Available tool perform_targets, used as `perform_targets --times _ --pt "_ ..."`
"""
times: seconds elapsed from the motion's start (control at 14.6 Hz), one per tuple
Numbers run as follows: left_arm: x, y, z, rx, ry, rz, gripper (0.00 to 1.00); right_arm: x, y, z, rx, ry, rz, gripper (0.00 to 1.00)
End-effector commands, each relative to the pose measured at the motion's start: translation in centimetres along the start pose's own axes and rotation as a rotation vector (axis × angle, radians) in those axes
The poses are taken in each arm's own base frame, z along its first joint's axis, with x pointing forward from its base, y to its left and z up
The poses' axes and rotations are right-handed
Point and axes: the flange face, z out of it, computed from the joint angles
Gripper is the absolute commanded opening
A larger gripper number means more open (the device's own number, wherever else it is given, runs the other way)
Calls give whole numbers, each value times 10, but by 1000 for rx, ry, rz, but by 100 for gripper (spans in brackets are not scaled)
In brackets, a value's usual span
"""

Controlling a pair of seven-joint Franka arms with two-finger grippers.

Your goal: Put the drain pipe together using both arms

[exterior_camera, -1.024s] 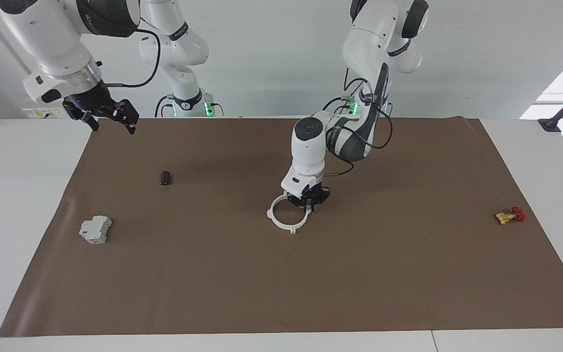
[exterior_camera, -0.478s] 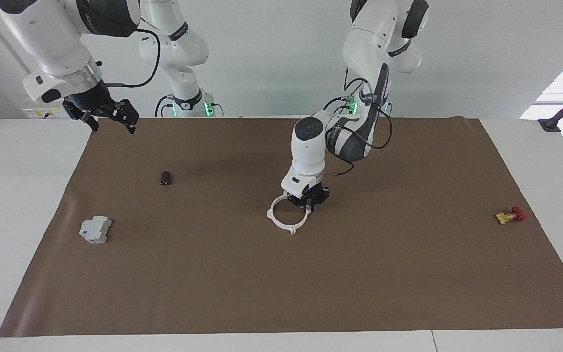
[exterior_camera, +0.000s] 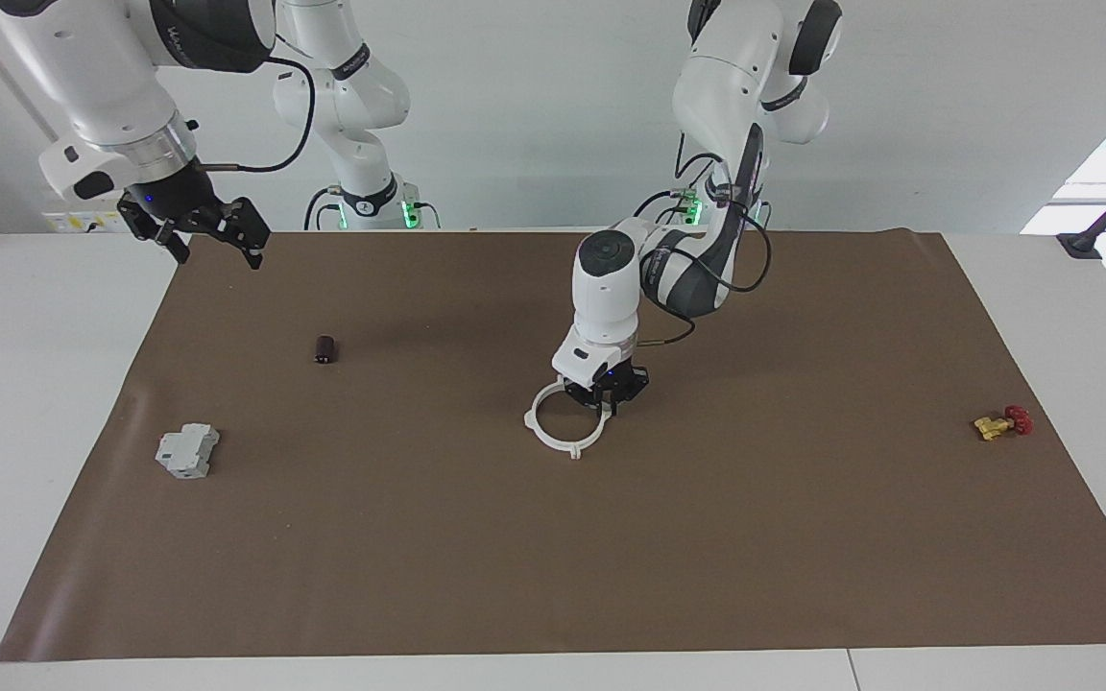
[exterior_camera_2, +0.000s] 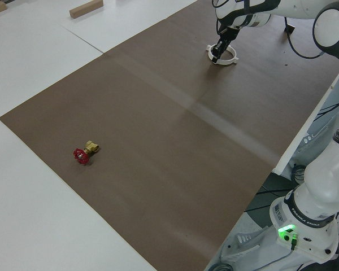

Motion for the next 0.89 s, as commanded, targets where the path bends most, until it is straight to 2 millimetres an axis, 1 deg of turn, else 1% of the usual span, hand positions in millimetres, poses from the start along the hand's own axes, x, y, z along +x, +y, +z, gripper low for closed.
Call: perform_targets --times 0.0,0.07,0.14,0.2,0.27,0.34,0.48,0.55,0.61,0.75,0.82 --pt "-8 -2 3 6 12 9 19 0 2 -2 13 8 -19 100" --pt "-6 -4 -1 2 15 3 46 0 2 -2 13 10 -19 100" --pt "-4 -7 -14 -9 27 1 72 0 2 -2 13 11 -19 100" --pt "-2 -13 -24 -13 36 -8 93 0 1 -2 13 10 -21 100" --pt "0 -21 -34 -19 44 -17 100 0 1 -2 13 10 -21 100" --pt "8 -36 -45 -29 57 -45 100 0 1 -2 13 10 -21 100" --pt "15 -60 -67 -41 78 -81 100 0 1 -2 13 10 -21 100" --pt "19 -74 -70 -40 79 -103 100 0 1 -2 13 8 -21 100" --pt "25 -88 -69 -32 73 -127 100 0 1 -2 13 8 -21 100" --pt "36 -123 -75 -4 48 -177 100 0 1 -2 13 10 -21 100" --pt "39 -142 -82 0 48 -186 100 0 1 -2 13 10 -21 100"
